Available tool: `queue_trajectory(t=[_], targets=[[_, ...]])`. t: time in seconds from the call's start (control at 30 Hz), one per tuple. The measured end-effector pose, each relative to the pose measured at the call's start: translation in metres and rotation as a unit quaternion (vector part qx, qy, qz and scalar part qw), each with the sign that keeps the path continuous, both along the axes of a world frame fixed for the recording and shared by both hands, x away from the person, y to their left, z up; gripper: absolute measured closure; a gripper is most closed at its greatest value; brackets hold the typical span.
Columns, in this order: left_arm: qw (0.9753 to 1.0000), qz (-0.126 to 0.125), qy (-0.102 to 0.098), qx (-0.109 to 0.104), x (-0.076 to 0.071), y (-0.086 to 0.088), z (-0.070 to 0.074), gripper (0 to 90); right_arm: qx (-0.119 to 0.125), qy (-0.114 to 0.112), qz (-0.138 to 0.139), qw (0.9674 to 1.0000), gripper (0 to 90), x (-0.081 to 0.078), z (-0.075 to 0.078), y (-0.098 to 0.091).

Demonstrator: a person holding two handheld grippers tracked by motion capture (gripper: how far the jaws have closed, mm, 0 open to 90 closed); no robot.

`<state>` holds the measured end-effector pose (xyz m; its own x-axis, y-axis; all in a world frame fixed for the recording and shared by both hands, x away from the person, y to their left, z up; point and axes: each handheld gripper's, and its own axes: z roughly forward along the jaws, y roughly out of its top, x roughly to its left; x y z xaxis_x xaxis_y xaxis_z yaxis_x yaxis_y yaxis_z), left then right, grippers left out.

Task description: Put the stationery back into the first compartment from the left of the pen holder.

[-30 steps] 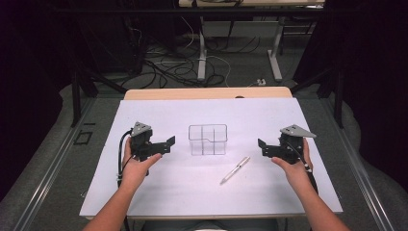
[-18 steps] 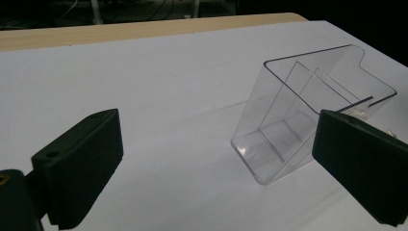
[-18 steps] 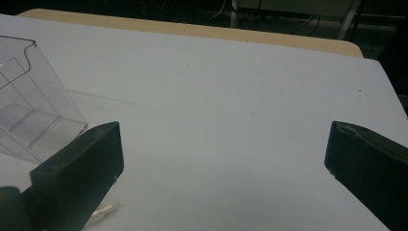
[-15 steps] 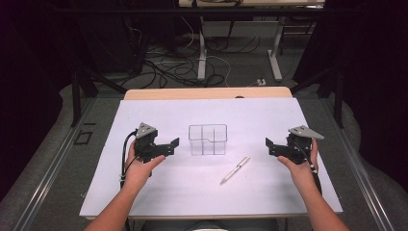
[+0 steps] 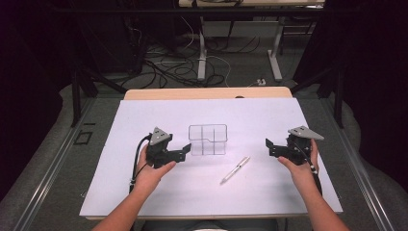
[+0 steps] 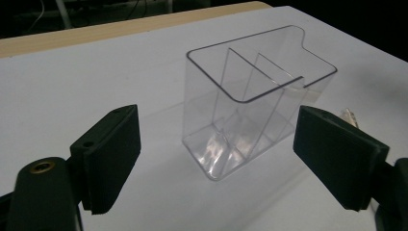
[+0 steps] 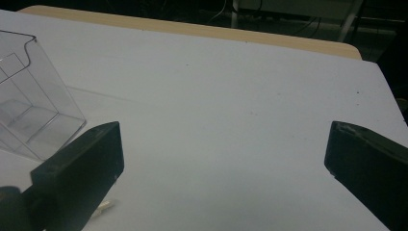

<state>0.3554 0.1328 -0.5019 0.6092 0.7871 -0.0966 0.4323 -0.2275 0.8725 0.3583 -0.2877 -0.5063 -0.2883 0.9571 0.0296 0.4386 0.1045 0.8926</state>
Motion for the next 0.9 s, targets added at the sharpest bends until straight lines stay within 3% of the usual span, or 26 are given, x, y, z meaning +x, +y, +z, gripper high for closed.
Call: queue_trajectory(t=[0.27,0.5,0.63,0.9], targets=[[0.9984,-0.054,0.0,0.019,-0.01,-0.025,-0.009,25.4,0.006,0.003,0.002,1.0,1.2,0.0,-0.001,-0.001],[0.9951,-0.095,0.0,0.03,-0.017,-0.046,-0.019,34.9,0.007,0.005,0.005,1.0,2.4,0.001,-0.003,-0.002],[0.9936,-0.108,0.004,0.035,-0.02,-0.059,-0.025,34.9,0.005,0.004,0.004,1.0,3.1,0.0,-0.003,-0.001],[0.9933,-0.11,0.012,0.035,-0.021,-0.077,-0.033,36.6,0.01,0.007,0.006,0.9999,4.4,0.0,-0.004,0.0]])
